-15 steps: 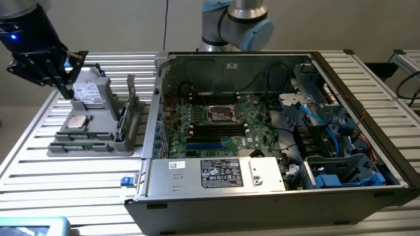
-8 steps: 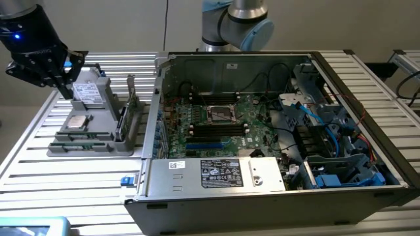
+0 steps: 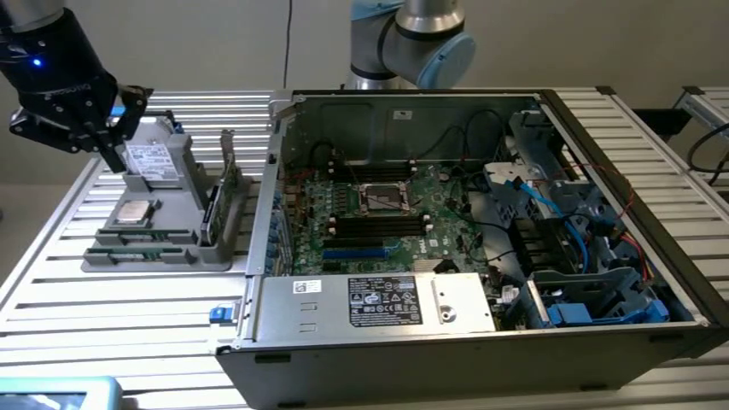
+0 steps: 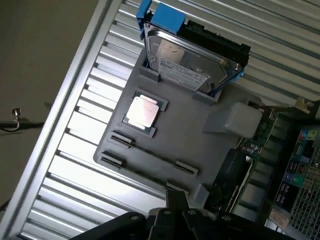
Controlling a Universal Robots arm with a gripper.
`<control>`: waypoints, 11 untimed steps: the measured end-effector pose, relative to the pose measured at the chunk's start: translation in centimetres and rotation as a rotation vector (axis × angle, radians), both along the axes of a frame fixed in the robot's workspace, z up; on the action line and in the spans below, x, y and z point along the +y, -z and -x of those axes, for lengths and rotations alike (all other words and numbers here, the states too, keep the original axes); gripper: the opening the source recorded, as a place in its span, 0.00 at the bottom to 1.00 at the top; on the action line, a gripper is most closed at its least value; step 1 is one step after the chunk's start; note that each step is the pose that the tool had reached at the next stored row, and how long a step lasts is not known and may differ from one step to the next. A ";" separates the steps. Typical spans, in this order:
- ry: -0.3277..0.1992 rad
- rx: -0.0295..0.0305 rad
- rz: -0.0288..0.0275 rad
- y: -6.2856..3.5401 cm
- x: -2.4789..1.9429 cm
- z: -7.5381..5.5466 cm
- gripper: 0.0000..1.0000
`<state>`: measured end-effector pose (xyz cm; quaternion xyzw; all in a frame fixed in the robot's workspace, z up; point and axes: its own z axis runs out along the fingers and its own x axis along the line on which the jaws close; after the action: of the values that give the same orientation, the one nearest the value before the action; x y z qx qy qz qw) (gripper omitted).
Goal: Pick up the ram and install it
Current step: 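Pick up the ram and move it above insertion slot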
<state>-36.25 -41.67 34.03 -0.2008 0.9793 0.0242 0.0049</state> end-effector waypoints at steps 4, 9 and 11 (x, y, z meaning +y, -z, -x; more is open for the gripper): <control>-0.072 0.0000 0.0000 0.00 0.00 0.0 0.11; -0.164 0.0001 0.0001 0.00 0.00 0.0 0.11; -0.201 0.0001 0.0001 0.00 0.00 0.0 0.11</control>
<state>-36.25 -41.67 34.03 -0.2978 0.9543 0.0245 0.0024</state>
